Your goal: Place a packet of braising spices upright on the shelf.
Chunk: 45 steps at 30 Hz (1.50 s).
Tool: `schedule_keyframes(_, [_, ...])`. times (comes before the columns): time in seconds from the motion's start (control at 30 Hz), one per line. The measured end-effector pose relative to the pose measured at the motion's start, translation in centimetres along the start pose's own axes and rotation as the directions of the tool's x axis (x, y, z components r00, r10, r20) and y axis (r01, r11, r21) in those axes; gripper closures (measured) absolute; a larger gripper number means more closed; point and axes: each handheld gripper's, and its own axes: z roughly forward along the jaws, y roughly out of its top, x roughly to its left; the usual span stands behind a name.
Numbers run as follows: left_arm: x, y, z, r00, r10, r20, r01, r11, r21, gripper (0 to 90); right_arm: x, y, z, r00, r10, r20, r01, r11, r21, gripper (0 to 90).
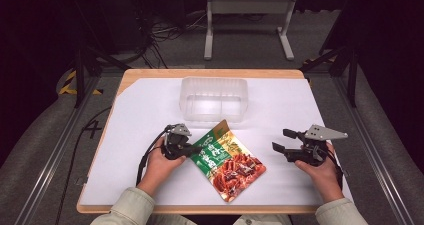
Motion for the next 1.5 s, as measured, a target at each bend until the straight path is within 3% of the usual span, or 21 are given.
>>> schedule_keyframes(0.27, [-1.3, 1.3, -2.3, 0.9994, 0.005, 0.034, -0.002, 0.9967, -0.081, 90.0, 0.0, 0.0, 0.0, 1.0000, 0.006, 0.002, -0.006, 1.000, -0.003, 29.8])
schedule_keyframes(0.33, [-1.8, 1.9, -3.3, 0.9977, 0.003, 0.068, 0.004, 0.9949, -0.101, 90.0, -0.1, 0.1, -0.1, 1.0000, 0.009, 0.003, -0.009, 1.000, -0.006, 30.1])
schedule_keyframes(0.57, [-3.7, 3.5, -5.1, 0.9937, 0.027, 0.109, -0.014, 0.9926, -0.121, 90.0, -0.2, 0.1, -0.3, 0.9999, 0.014, 0.007, -0.014, 1.000, -0.012, 30.2])
schedule_keyframes(0.87, [-6.7, 5.7, -7.5, 0.9827, 0.053, 0.177, -0.027, 0.9890, -0.146, 90.0, -0.3, 0.1, -0.5, 0.9996, 0.029, 0.006, -0.029, 0.999, -0.018, 30.2])
schedule_keyframes(1.13, [-8.9, 7.1, -9.1, 0.9748, 0.117, 0.190, -0.089, 0.9847, -0.150, 90.0, -0.3, 0.1, -0.4, 0.9995, 0.031, 0.005, -0.031, 0.999, -0.017, 30.2])
schedule_keyframes(1.27, [-9.1, 7.8, -9.8, 0.9760, 0.142, 0.165, -0.116, 0.9802, -0.160, 90.0, -0.3, 0.1, -0.3, 0.9995, 0.033, 0.005, -0.033, 0.999, -0.012, 30.2])
schedule_keyframes(1.5, [-8.3, 9.2, -11.3, 0.9818, 0.141, 0.127, -0.115, 0.9744, -0.193, 90.0, -0.4, -0.1, -0.2, 0.9991, 0.041, 0.004, -0.041, 0.999, -0.005, 30.4])
